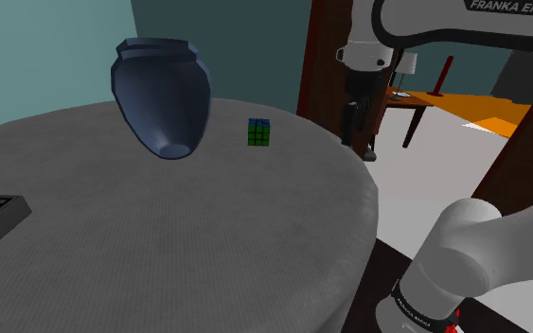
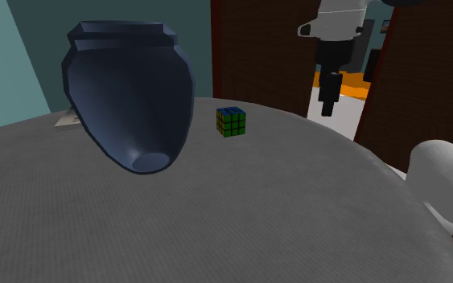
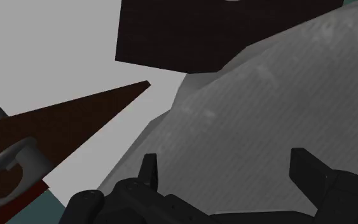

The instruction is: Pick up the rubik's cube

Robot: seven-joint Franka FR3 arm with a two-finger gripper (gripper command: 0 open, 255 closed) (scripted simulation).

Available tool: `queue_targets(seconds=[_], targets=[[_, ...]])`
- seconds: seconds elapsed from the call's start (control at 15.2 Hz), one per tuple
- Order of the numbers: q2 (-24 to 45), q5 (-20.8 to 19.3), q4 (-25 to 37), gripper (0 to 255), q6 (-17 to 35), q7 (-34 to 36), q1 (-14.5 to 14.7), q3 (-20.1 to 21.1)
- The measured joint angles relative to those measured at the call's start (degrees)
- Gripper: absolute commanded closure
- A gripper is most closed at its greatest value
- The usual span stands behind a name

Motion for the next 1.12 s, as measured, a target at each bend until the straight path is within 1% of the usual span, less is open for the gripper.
queue_targets(seconds=[0.13, 0.53, 0.86, 1.12], targets=[[1.2, 0.2, 0.8, 0, 0.4, -0.1, 0.2, 0.1], [12.2, 2.2, 8.5, 0, 4.1, -1.1, 1.9, 1.4], [22.1, 3.7, 16.6, 0, 6.2, -2.1, 3.4, 2.8], [30.9, 4.4, 25.8, 0, 6.2, -2.9, 4.5, 4.0]])
